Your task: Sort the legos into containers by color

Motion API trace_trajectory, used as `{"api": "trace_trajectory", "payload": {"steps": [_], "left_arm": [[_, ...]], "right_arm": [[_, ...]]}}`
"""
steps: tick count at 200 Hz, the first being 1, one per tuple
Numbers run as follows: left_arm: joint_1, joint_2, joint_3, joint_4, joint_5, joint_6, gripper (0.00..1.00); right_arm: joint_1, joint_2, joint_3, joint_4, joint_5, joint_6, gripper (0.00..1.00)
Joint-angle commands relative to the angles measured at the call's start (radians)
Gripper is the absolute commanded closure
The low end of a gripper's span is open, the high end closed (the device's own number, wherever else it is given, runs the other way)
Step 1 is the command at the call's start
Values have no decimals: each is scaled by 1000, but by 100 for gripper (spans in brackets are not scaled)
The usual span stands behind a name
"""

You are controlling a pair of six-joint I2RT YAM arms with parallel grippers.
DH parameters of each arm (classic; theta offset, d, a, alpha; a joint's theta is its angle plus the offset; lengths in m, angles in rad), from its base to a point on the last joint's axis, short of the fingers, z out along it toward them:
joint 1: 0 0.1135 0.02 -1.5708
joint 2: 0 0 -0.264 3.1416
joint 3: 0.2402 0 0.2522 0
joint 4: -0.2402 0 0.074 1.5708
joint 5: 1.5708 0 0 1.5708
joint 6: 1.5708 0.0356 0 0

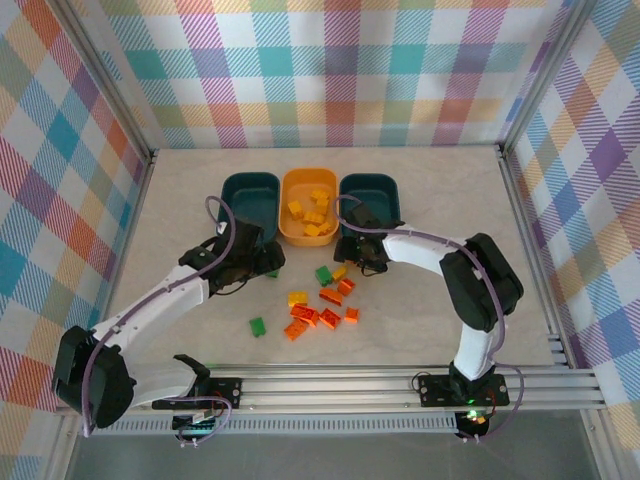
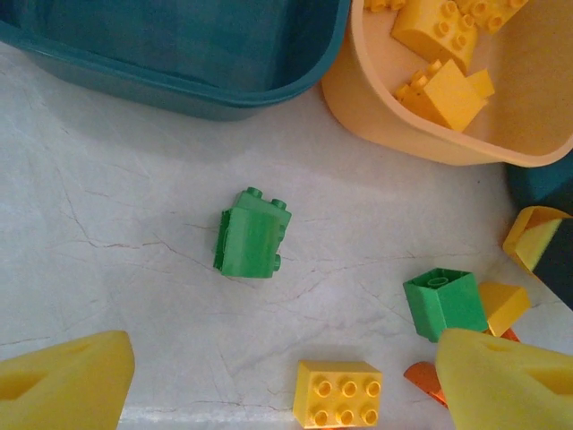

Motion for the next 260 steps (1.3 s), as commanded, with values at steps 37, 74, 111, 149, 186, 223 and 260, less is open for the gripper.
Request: {"api": "trace_trajectory", "payload": {"steps": [37, 74, 111, 149, 186, 223, 260], "left_arm": [[-6, -29, -38, -31, -32, 21, 12], [-6, -19, -46, -21, -30, 23, 12], [-7, -2, -51, -10, -21, 25, 12], [-6, 29, -48, 12, 3, 20, 12], [-6, 29, -44, 8, 12, 22, 12], [-20, 39, -70, 37, 79, 12, 14], [-103, 69, -94, 67, 115, -37, 16]], "right_arm": [[22, 21, 16, 22, 104, 55, 28], [42, -40, -40, 54, 99, 26, 39], [60, -153, -120, 53, 121, -8, 43], [61, -196, -138, 40, 116, -22, 46], [64, -244, -104, 33, 119, -54, 46], [66, -198, 23, 61, 96, -116, 46], [66, -31, 206, 112, 68, -190, 46]]}}
